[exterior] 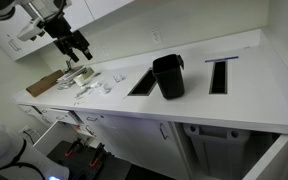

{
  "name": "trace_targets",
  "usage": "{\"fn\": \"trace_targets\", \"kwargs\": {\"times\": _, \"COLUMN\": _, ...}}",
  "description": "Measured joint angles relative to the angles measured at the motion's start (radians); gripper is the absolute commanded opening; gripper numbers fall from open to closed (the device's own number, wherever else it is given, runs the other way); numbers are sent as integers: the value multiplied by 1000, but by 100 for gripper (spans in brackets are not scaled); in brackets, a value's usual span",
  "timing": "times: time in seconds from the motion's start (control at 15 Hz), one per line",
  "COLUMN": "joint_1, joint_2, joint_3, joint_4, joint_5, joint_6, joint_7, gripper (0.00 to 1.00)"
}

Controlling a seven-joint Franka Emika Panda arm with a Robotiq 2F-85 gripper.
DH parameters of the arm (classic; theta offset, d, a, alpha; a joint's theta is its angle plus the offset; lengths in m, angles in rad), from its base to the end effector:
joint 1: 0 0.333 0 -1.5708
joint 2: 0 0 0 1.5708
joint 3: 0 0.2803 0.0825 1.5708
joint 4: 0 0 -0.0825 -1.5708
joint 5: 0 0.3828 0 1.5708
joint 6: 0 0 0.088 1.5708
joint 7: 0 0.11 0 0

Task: Put the white paper closest to you in the black bin

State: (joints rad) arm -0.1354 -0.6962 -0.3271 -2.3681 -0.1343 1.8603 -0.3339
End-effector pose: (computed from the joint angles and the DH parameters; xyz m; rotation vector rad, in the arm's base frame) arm 0.3361 -0.1964 0.5366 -3.1154 0.0704 -0.2806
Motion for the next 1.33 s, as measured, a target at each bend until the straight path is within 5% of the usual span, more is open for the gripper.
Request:
{"fn": "trace_targets", "kwargs": {"times": 0.27, "joint_1": 40, "joint_2": 8, "joint_3": 27, "joint_4": -54, "joint_5": 71, "joint_6": 47, "joint_7": 9, "gripper": 100}}
{"fn": "trace_targets", "kwargs": {"times": 0.67, "joint_1": 121, "joint_2": 85, "joint_3": 141, "joint_4": -199, "joint_5": 191, "joint_6": 338, "joint_7": 79, "gripper": 100}}
{"fn": "trace_targets", "kwargs": {"times": 1.33, "joint_1": 231, "joint_2": 414, "joint_3": 278, "joint_4": -228, "joint_5": 289, "joint_6": 744, "joint_7": 174, "gripper": 100}}
